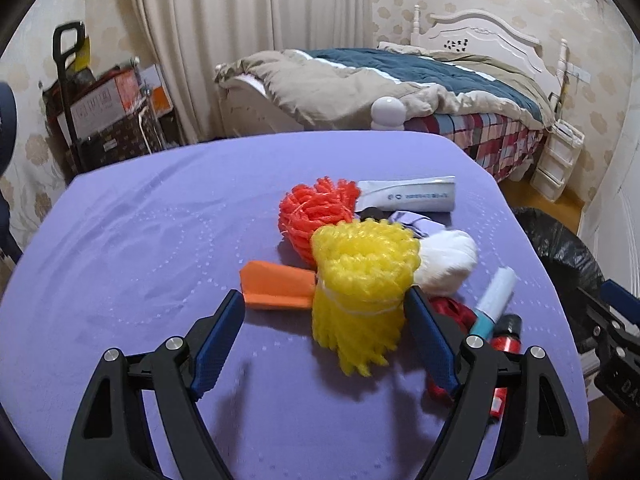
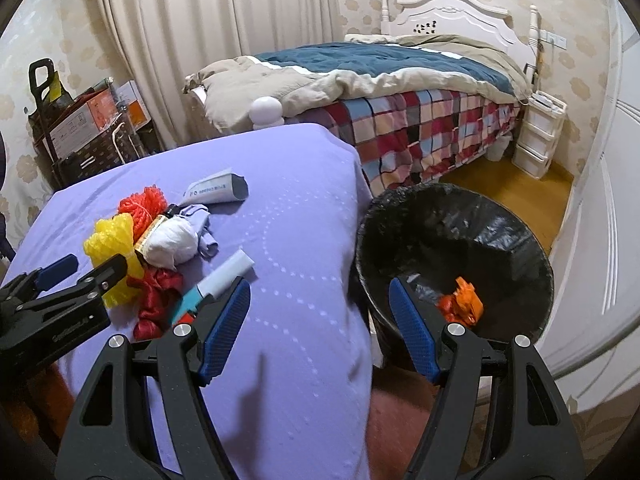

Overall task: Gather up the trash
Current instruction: 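Return to the table and grasp the yellow mesh net with the left gripper, then grasp the white cloth with the right gripper while the left gripper holds the yellow net, then move both grippers over the bin and release the white cloth and yellow net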

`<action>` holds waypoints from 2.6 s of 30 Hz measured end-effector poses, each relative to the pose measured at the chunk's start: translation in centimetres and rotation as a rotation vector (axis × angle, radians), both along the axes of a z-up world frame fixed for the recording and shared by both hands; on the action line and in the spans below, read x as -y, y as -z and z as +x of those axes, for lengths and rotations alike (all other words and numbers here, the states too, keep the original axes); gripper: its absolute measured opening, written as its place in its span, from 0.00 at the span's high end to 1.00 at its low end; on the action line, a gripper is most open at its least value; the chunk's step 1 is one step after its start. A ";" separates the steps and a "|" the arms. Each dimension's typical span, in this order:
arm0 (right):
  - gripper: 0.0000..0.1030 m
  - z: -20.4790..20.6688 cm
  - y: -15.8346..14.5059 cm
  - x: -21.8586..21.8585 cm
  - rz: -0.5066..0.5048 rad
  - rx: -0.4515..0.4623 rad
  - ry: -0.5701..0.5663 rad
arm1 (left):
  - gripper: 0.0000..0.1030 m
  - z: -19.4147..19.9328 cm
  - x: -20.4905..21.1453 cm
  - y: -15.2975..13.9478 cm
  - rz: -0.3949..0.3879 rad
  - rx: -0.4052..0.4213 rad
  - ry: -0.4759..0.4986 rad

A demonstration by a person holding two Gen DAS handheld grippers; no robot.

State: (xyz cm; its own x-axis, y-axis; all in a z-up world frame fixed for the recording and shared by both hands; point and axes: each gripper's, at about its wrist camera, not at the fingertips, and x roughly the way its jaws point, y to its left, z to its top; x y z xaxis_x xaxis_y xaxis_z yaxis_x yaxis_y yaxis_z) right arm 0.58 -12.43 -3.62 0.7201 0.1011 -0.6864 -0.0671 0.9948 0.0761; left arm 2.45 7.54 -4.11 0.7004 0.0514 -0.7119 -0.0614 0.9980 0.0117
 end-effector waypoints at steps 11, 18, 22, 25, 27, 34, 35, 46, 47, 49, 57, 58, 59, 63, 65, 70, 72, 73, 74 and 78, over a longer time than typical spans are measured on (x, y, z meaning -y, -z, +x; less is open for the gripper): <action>0.32 1.3 -0.1 -1.4 -0.002 -0.002 -0.026 | 0.56 1.1 0.3 0.6 -0.068 -0.010 0.110; 0.32 1.6 -0.6 -2.5 -0.009 0.007 -0.051 | 0.57 -0.4 0.2 -0.7 -0.059 0.032 0.127; 0.32 1.8 -1.0 -3.9 -0.014 0.013 -0.087 | 0.57 -2.1 -1.0 -1.7 -0.030 0.050 0.106; 0.32 2.0 -1.1 -5.6 -0.023 0.014 -0.130 | 0.57 -2.6 -2.4 -1.9 -0.016 0.046 0.071; 0.32 2.4 -1.0 -7.1 -0.034 0.008 -0.162 | 0.57 -2.8 -3.7 -1.7 -0.008 0.039 0.038; 0.32 4.4 0.2 -10.6 -0.051 -0.040 -0.222 | 0.57 -3.0 -7.3 -0.7 0.004 0.012 -0.053; 0.32 4.5 0.3 -10.9 -0.056 -0.044 -0.226 | 0.57 -3.1 -7.6 -0.6 -0.001 0.009 -0.060; 0.62 4.0 0.8 -11.8 -0.050 -0.071 -0.259 | 0.57 -3.7 -8.3 0.0 -0.020 0.004 -0.067; 0.62 3.8 0.4 -11.6 -0.048 -0.059 -0.256 | 0.57 -3.7 -8.2 -0.1 -0.020 0.006 -0.066; 0.62 3.5 -0.2 -11.3 -0.043 -0.042 -0.251 | 0.57 -3.9 -8.0 -0.4 -0.027 0.014 -0.064; 0.62 2.2 -2.7 -7.6 -0.034 0.030 -0.178 | 0.57 -4.3 -5.4 -2.3 -0.039 0.074 -0.009; 0.62 2.1 -2.8 -7.0 -0.034 0.034 -0.164 | 0.57 -4.3 -4.6 -2.7 -0.044 0.086 0.010; 0.62 2.0 -3.0 -6.0 -0.034 0.041 -0.141 | 0.57 -4.2 -4.1 -2.9 -0.046 0.092 0.021; 0.62 1.5 -3.4 -2.6 -0.033 0.059 -0.064 | 0.57 -3.8 -1.2 -4.0 -0.057 0.117 0.084; 0.62 1.4 -3.5 -0.9 -0.049 0.069 -0.020 | 0.57 -3.5 0.5 -4.4 -0.065 0.128 0.124; 0.62 1.3 -3.2 4.0 -0.067 0.076 0.089 | 0.57 -2.3 5.2 -5.2 -0.082 0.149 0.215; 0.62 1.3 -3.0 6.0 -0.068 0.076 0.129 | 0.57 -1.8 6.8 -5.3 -0.084 0.154 0.244; 0.62 1.3 -3.0 6.9 -0.073 0.077 0.147 | 0.57 -1.4 8.1 -5.3 -0.078 0.161 0.267; 0.62 1.4 -2.9 7.6 -0.079 0.079 0.161 | 0.57 -1.2 8.8 -5.3 -0.073 0.165 0.279; 0.61 1.8 -2.4 9.6 -0.104 0.087 0.197 | 0.57 0.4 12.2 -4.9 -0.058 0.161 0.326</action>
State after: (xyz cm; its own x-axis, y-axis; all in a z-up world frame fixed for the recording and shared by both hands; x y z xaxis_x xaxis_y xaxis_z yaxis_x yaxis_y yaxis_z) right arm 2.38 -22.01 -1.19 0.7759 -0.1159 -0.6202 0.1277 0.9915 -0.0256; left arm 2.82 -4.62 0.75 0.7766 -0.2302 -0.5864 0.2635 0.9642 -0.0295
